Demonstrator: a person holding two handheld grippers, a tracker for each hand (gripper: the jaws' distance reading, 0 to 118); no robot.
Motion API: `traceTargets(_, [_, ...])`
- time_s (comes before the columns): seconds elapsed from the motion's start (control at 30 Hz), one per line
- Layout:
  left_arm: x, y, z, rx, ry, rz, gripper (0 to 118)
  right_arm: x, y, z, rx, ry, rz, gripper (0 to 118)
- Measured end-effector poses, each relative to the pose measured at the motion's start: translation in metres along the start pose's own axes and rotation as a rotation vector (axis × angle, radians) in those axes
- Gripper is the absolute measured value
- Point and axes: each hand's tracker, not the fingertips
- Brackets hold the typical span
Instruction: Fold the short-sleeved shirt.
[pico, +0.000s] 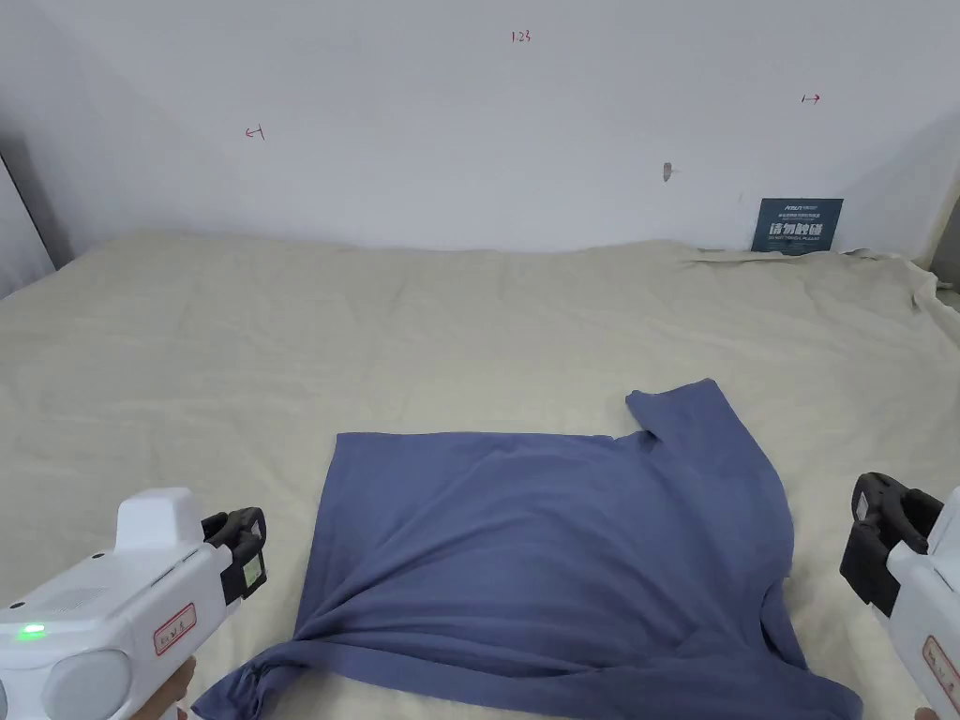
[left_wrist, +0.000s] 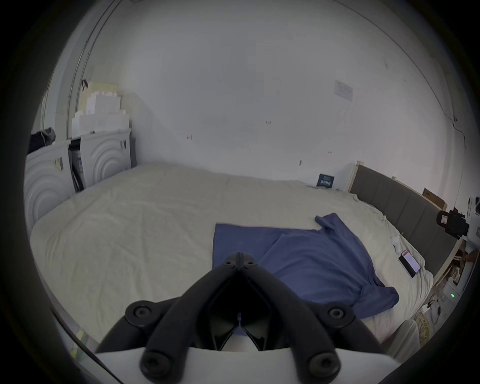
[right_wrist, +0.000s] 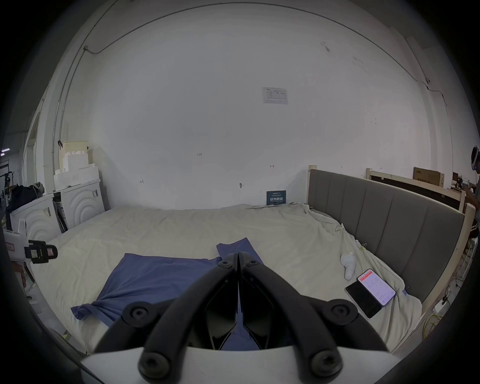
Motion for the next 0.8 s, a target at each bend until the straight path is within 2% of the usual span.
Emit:
traceTargets(0.2, [-0.023,-0.016,-0.021,-0.199,0.045,0.073,1,0.0,-0.006,-0.002,-0.027,0.0,0.005,0])
traceTargets(0.27, [-0.031,-0.025,-0.03,-0.27,0.066,0.102,15,0.0,-0.008,-0.002,-0.036,0.004,0.0,0])
traceTargets(0.4, [-0.049,-0.048,-0.05,-0.381,0.063,0.179,105,-0.001,-0.012,-0.006,-0.056,0.002,-0.002,0])
traceTargets(0.43, [-0.052,-0.056,-0.055,-0.394,0.064,0.181,113,-0.001,-0.014,-0.007,-0.064,0.004,-0.004,0])
traceTargets(0.67, [-0.076,-0.094,-0.075,-0.468,0.122,0.214,112,0.0,-0.023,-0.011,-0.108,0.003,-0.013,0])
traceTargets(0.8, [-0.08,-0.103,-0.085,-0.508,0.178,0.174,109,0.001,-0.027,-0.012,-0.124,-0.002,-0.01,0])
